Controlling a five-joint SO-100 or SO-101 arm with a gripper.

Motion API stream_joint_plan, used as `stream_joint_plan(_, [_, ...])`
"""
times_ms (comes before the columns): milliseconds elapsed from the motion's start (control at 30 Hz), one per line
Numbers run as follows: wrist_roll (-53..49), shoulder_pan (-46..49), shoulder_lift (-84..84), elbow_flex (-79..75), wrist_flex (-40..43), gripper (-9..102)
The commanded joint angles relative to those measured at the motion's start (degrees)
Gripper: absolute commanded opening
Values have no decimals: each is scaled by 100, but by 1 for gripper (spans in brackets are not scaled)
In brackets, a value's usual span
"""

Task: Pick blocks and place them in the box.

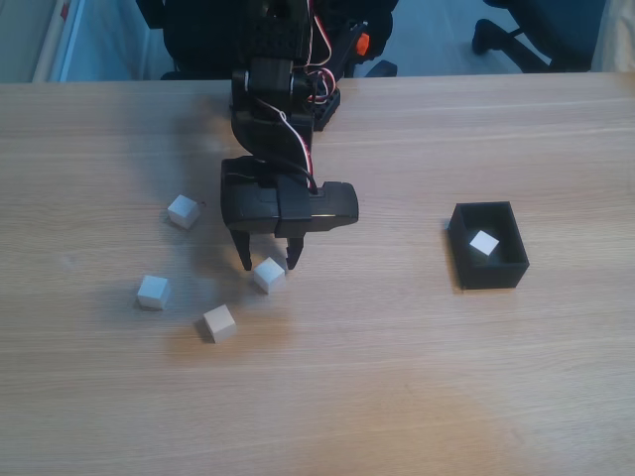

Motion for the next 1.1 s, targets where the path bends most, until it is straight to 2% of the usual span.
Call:
stream_joint_plan(0, [18,-97,-44,-264,0,16])
stream_joint_plan(633, [9,-158,-923,-853,-246,15])
stream_joint_plan(900, [-114,-79,-888,-826,-79,2])
stream_joint_plan(1067, [-167,-88,-677,-782,79,0])
